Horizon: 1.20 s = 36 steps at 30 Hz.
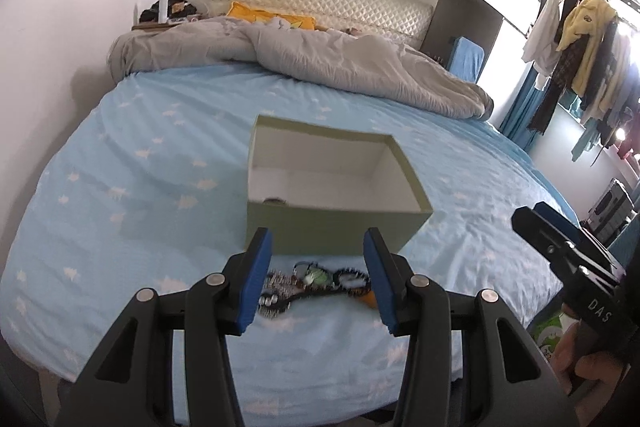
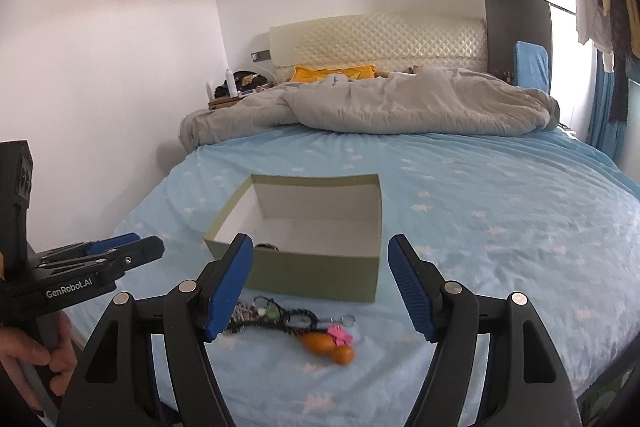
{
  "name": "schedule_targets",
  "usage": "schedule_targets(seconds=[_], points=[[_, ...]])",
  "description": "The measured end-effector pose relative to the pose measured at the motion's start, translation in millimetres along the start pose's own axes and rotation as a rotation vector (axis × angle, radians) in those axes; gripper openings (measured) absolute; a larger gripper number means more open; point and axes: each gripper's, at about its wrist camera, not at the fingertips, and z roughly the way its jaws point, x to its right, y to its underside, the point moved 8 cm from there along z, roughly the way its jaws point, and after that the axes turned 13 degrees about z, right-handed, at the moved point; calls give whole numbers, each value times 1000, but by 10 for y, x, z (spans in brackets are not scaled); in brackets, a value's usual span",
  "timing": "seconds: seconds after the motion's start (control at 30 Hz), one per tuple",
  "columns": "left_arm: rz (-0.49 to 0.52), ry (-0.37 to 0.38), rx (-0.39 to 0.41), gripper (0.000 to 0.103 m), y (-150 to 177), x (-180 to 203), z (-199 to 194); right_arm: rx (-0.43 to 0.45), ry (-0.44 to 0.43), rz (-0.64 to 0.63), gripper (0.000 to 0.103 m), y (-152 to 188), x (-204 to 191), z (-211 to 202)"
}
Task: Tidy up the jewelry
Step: 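Move both open tools back from the box to the jewelry pile, then grasp the black rhinestone pendant with the left tool while the right tool grasps the orange gourd keychain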
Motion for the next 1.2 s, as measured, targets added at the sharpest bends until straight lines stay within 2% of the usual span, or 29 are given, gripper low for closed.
schedule_targets(seconds=[0.1,0.3,0.43,0.53,0.8,1.0,1.2], points=[[-13,-4,-17,48,129,9,24,0,-1,2,69,110,34,-55],[-27,21,-3,48,319,89,17,-20,-7,2,69,340,97,-110],[-24,15,-13,48,494,62,70,-42,-13,18,69,524,164,-128],[-58,21,-32,48,656,-3,164,-64,-3,14,69,692,230,-82],[-77,36,-76,48,918,-50,452,-132,27,50,68,1081,449,207],[-112,30,-110,48,1012,-184,689,-169,43,58,66,1162,509,422],[-140,37,-149,48,1040,-255,907,-207,63,34,58,1173,546,689]])
